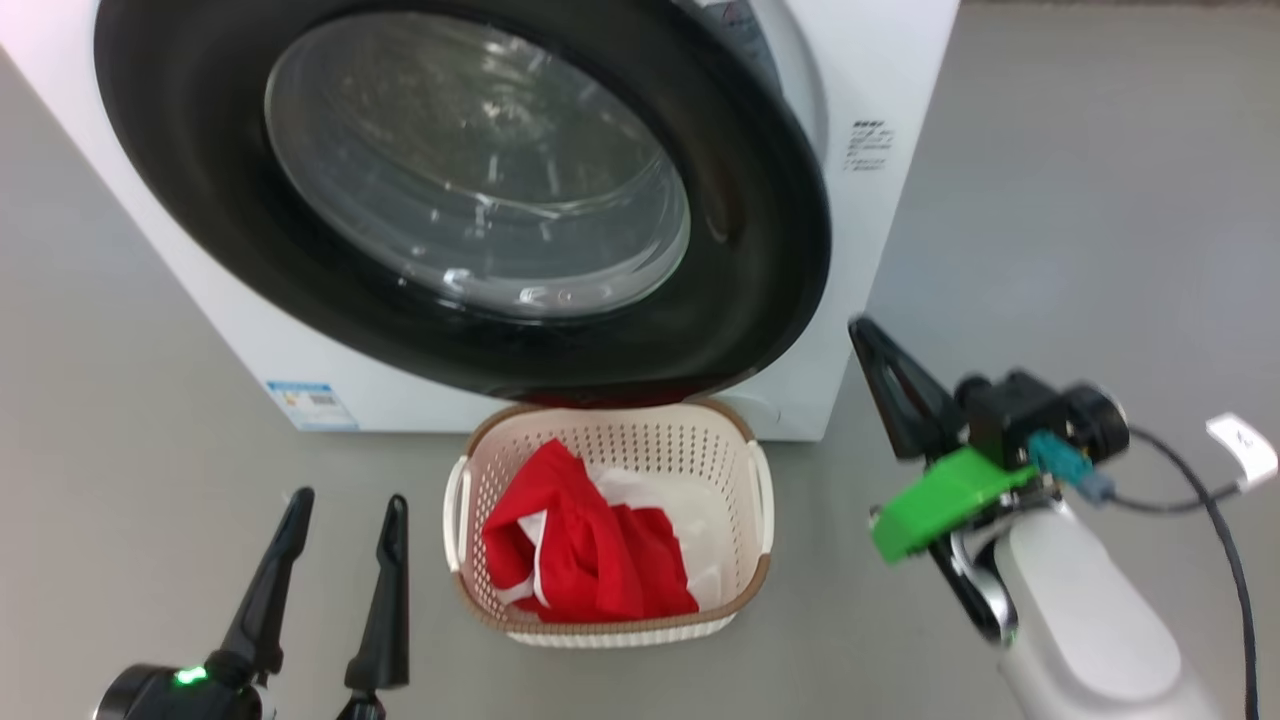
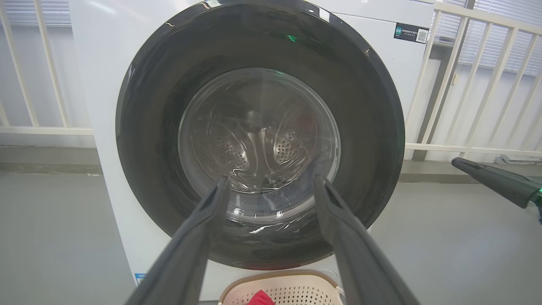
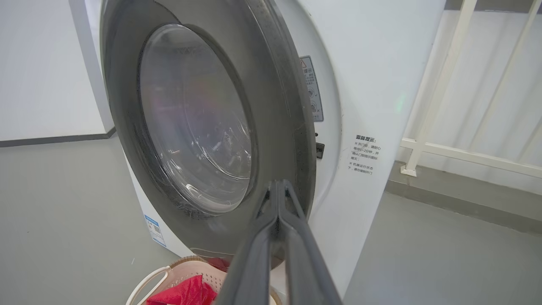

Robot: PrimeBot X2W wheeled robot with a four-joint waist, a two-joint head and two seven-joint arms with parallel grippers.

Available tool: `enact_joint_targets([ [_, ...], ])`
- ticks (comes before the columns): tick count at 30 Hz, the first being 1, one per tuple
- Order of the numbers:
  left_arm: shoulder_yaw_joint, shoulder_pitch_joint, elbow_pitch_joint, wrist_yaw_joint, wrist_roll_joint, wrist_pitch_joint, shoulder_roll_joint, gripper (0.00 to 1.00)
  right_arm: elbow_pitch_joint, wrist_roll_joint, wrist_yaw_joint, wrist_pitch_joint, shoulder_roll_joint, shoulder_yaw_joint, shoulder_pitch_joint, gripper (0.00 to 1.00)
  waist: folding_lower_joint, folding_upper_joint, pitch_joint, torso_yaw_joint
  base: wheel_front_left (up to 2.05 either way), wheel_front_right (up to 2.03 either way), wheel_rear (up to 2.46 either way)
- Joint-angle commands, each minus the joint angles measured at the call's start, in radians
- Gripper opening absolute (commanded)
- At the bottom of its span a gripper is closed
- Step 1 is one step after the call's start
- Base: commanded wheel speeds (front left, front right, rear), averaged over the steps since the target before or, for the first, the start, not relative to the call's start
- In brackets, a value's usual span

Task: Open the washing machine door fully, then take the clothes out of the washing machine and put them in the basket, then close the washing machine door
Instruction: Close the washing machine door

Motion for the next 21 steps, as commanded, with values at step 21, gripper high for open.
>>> enact_joint_targets([
  [21,0.009,-0.178,-0.046,-0.053,-0.013,-0.008,-0.051,1.00,0.160,0.027,0.005,-0.006,-0.041,0.033,-0.411,0.00,0.0000,-0.0001,0.269,0.122,0.00,0.00,0.00],
])
